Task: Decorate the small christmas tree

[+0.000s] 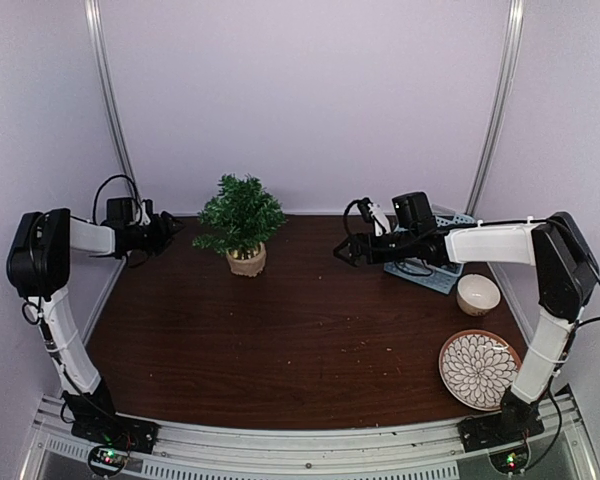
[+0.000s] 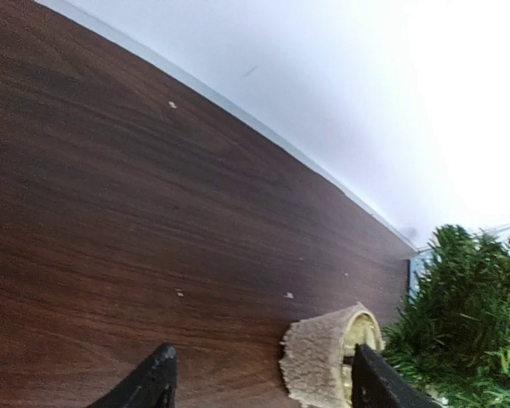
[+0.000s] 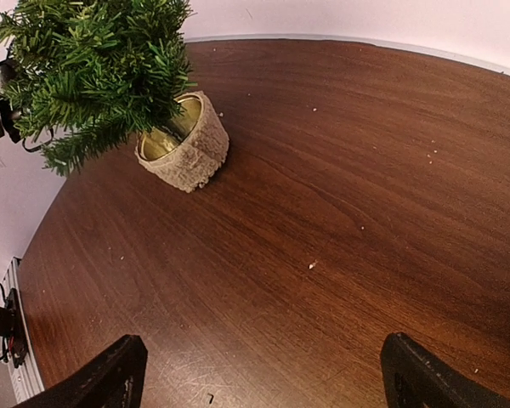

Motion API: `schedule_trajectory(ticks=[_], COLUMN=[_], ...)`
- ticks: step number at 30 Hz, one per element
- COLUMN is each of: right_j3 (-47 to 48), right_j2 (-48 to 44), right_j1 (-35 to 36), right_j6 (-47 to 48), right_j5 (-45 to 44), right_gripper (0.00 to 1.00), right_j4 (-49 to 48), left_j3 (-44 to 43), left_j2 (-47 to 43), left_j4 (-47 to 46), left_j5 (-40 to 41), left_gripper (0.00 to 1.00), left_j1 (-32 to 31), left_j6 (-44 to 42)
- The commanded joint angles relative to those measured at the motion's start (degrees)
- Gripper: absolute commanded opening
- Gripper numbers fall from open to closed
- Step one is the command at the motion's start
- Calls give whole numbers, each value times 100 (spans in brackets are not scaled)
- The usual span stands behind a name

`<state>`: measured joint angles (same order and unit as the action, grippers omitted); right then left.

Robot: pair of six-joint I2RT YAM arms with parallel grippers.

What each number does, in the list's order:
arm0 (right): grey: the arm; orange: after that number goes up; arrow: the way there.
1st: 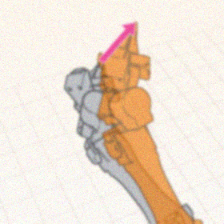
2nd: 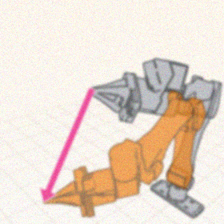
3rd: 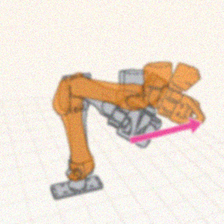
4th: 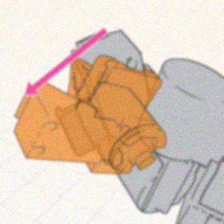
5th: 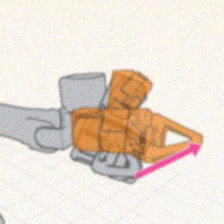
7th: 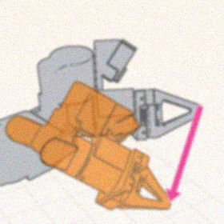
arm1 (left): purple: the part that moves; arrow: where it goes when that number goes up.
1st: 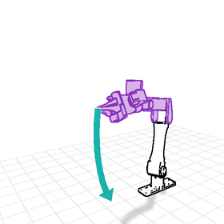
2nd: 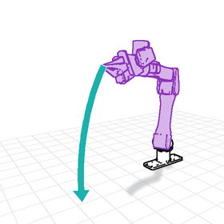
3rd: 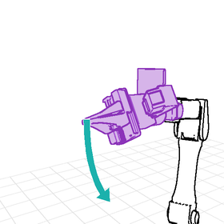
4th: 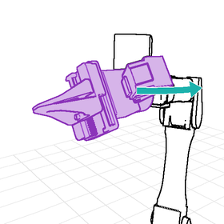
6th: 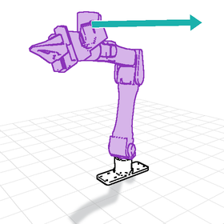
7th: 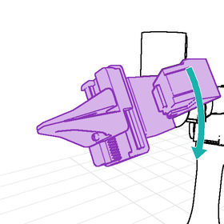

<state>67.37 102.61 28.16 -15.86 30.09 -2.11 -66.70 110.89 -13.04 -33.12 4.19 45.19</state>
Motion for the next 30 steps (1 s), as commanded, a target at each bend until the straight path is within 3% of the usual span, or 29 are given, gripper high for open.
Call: schedule_trajectory(ticks=[1, 4, 8, 20, 30], right_j3=[186, 172, 168, 84, 21], right_j2=[11, -17, -55, -59, -68], right_j1=[29, 40, 40, 49, 53], right_j6=[-34, 3, 47, 22, -5], right_j5=[133, 118, 68, 110, 101], right_gripper=[99, 99, 99, 100, 100], right_j4=[-103, -73, -44, -124, -176], left_j3=[396, 815, 950, 1227, 878], left_j2=[-428, -658, -801, -812, -507], left_j4=[-938, -1224, -848, -1486, -1340], left_j5=[-682, -805, -794, -1234, -1308], left_gripper=[65, 58, 52, 53, 56], left_j1=[-251, -323, -401, -816, -1096], left_j6=[-113, -90, -453, -150, -165])
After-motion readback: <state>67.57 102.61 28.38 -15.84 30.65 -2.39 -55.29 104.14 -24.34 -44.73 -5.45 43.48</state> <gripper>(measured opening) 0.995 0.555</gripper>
